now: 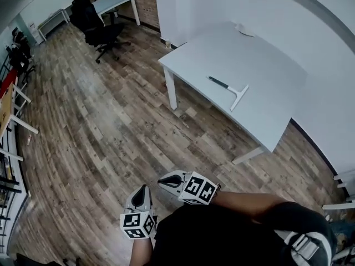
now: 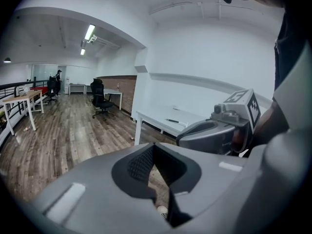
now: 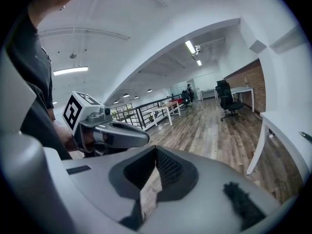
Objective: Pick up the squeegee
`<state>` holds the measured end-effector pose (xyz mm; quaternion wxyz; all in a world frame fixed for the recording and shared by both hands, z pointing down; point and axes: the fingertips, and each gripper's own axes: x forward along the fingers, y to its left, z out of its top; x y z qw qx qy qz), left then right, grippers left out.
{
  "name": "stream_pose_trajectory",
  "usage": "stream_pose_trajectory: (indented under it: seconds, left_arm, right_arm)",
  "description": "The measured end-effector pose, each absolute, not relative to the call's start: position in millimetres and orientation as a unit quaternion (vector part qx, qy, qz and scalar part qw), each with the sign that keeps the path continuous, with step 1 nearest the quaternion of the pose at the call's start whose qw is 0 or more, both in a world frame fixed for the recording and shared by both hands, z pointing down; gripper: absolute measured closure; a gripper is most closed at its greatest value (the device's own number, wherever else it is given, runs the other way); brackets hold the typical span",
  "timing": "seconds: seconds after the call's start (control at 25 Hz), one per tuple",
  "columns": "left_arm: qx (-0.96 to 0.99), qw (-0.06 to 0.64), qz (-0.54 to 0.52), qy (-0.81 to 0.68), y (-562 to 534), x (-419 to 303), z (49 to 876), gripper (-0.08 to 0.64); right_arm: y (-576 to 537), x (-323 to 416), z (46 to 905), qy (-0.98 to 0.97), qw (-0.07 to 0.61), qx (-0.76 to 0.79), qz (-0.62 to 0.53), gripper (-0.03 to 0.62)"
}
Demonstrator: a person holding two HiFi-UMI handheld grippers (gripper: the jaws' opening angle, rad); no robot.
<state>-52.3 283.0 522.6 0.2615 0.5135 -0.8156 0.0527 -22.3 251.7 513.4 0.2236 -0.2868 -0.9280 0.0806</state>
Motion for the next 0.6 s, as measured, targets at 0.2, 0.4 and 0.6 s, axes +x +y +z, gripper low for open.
stream_pose_trajectory:
  seconds: [0.2, 0.4, 0.6]
  left_arm:
    - [0.549, 0.254, 0.073, -0.793, 204, -45, 518, 0.552]
    - [0.593, 0.246, 0.100, -0.760, 124, -30, 517, 0.552]
    - [0.635, 0.244, 0.124, -0.722, 73, -9, 519, 0.552]
  right_arm:
    - [176, -9, 513, -0.939, 0.220, -0.248, 0.090, 0.586]
    - [100, 7, 515, -0.955, 0.199, -0.188, 0.117, 0.586]
    - [52, 28, 520, -0.962, 0.189, -0.136, 0.145, 0.586]
